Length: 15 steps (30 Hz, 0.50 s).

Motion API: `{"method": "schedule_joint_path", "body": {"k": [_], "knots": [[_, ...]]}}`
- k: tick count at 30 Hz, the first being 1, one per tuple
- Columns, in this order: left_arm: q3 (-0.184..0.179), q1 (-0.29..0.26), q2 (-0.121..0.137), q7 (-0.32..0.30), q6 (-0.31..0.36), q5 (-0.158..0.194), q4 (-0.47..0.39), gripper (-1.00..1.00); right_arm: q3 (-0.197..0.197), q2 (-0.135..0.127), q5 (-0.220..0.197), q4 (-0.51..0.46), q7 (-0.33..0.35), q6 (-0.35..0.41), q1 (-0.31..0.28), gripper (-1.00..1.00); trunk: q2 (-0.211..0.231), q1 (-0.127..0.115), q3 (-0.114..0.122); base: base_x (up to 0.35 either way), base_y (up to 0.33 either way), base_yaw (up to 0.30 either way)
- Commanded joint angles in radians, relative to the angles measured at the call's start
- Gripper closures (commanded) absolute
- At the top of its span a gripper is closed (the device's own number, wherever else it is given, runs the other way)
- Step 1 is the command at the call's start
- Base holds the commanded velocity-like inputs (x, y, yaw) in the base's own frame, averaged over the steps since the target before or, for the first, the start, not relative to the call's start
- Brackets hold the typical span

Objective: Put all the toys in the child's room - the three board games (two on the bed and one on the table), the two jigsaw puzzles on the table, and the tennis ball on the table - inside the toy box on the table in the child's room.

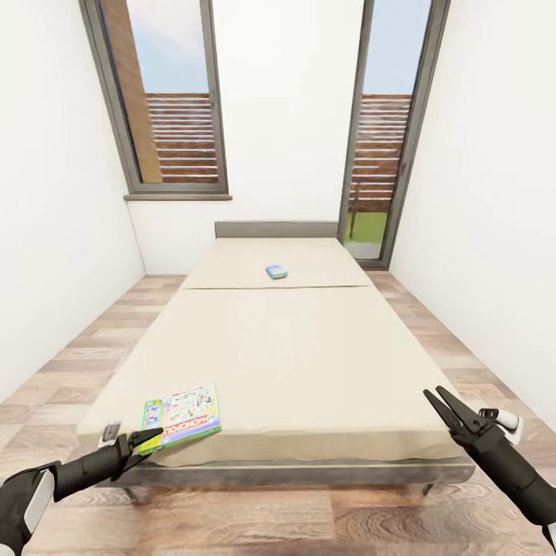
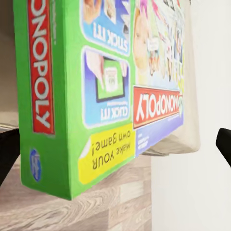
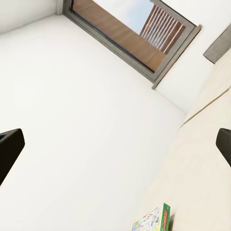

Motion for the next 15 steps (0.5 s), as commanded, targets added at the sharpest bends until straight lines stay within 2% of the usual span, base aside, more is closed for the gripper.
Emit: {"method": "schedule_joint_path", "body": {"k": [1,15], "knots": [[0.001,-0.001,0.000,-0.002,0.006,0.002,0.000,-1.00,-0.001,0.000,-0.004,0.000,0.001,0.006,-0.001,-1.00,0.000,0.000,-0.001,0.103,-0.001,0.000],[0.001,-0.001,-0.001,-0.002,0.005,0.002,0.000,-1.00,-0.001,0.000,-0.004,0.000,0.001,0.006,-0.001,-1.00,0.000,0.000,-0.001,0.021,0.000,0.000]]}}
